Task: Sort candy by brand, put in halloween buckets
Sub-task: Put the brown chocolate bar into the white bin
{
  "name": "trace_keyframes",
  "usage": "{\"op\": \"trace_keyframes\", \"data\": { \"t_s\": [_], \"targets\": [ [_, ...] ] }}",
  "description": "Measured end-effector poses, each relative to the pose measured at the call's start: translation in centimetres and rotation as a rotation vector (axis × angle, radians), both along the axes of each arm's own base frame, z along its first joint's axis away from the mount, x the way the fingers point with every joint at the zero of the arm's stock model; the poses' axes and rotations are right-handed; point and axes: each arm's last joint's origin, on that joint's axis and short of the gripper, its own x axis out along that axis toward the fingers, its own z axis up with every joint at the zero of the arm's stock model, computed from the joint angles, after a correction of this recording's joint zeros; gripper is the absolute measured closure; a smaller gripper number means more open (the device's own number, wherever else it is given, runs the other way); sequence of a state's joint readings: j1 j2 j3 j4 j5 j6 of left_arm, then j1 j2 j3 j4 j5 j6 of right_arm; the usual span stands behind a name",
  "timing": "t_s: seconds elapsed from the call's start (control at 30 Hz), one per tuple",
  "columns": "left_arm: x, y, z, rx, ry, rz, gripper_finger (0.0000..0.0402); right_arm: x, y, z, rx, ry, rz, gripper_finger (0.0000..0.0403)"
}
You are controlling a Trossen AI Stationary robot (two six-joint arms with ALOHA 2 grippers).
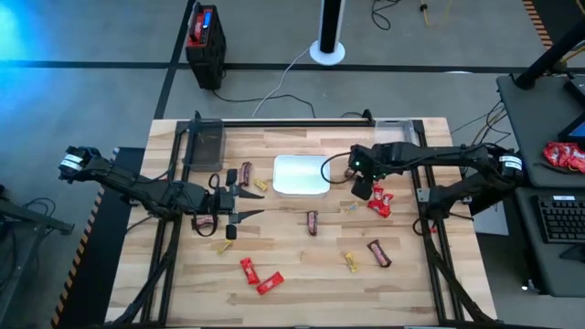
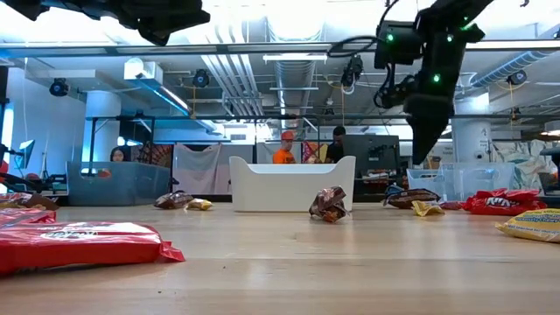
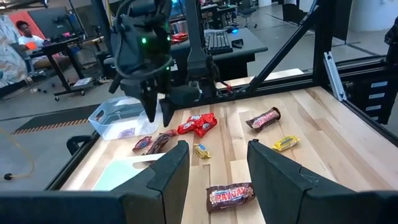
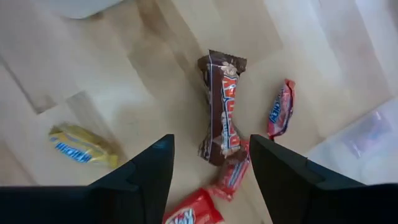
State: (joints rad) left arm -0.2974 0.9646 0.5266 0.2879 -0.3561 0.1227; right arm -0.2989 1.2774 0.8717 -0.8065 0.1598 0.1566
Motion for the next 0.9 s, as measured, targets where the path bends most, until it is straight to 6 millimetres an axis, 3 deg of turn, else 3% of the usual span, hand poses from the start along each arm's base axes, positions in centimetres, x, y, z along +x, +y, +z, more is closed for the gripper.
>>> {"op": "trace_keyframes", "data": {
  "t_s": [0.3, 0.57, 0.9],
  "targets": [
    [0.0, 0.0, 0.0, 0.000, 0.004, 0.000, 0.0255, -0.9, 0.2, -2.9, -0.012, -0.002, -0.015, 0.0197],
    [0.0, 0.0, -0.1, 0.001, 0.006, 0.000, 0.0255, -1.0, 0.1, -4.4, -0.073, -0.049, 0.003, 0.0197],
    [0.0, 0.0, 0.0, 0.000, 0.002, 0.000, 0.0255, -1.4, 0.2, -6.0, -0.086, 0.025, 0.022, 0.0197]
  ]
}}
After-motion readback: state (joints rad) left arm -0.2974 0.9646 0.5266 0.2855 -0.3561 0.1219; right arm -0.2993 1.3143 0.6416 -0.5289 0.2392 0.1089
